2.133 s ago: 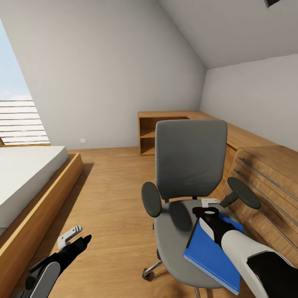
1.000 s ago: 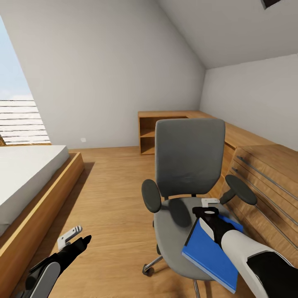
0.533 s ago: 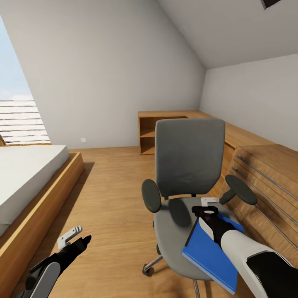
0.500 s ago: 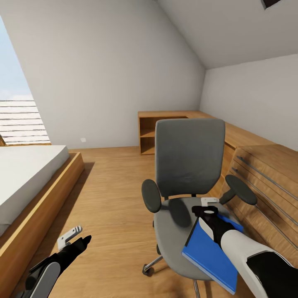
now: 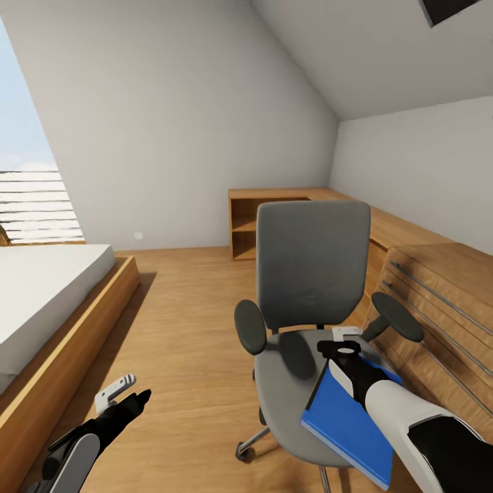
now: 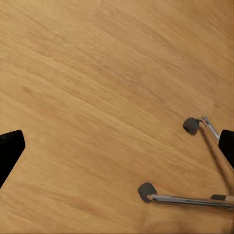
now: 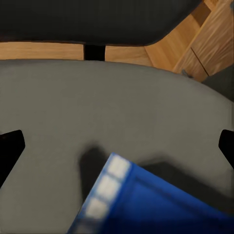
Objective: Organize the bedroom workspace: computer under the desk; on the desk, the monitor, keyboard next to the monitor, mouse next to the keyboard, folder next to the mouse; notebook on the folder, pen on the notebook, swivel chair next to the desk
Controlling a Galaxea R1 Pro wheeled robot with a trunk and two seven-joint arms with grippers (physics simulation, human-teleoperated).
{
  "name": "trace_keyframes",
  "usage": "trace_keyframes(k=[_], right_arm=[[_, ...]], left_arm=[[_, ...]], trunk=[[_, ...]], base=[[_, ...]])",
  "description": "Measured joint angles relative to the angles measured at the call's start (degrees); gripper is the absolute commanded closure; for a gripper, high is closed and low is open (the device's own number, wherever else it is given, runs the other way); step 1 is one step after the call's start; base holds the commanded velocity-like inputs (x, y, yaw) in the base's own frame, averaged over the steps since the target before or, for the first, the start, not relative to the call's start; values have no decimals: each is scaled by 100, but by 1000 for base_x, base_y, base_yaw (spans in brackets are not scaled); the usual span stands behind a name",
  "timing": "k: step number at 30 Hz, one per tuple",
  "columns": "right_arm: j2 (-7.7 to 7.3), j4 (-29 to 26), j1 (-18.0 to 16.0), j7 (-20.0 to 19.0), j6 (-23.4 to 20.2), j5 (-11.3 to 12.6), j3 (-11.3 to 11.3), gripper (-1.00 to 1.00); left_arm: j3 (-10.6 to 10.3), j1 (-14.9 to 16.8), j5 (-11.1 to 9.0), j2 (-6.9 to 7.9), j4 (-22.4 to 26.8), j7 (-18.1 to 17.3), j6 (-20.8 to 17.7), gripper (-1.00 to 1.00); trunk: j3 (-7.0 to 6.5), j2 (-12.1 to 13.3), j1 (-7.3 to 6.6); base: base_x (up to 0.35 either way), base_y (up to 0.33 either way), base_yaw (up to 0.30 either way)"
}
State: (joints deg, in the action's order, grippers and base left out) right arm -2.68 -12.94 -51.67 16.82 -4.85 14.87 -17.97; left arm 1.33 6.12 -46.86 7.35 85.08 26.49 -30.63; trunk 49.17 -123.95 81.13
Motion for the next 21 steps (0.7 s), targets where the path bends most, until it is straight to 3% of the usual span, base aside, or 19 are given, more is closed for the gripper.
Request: trace_keyframes(k=[21], right_arm=[[11,-173,7,-2,-20,15,-9,-100]], left_arm=[[-1,0,0,2,0,0,0,-100]], trunk=[[-186,0,0]], base=[[0,0,0]])
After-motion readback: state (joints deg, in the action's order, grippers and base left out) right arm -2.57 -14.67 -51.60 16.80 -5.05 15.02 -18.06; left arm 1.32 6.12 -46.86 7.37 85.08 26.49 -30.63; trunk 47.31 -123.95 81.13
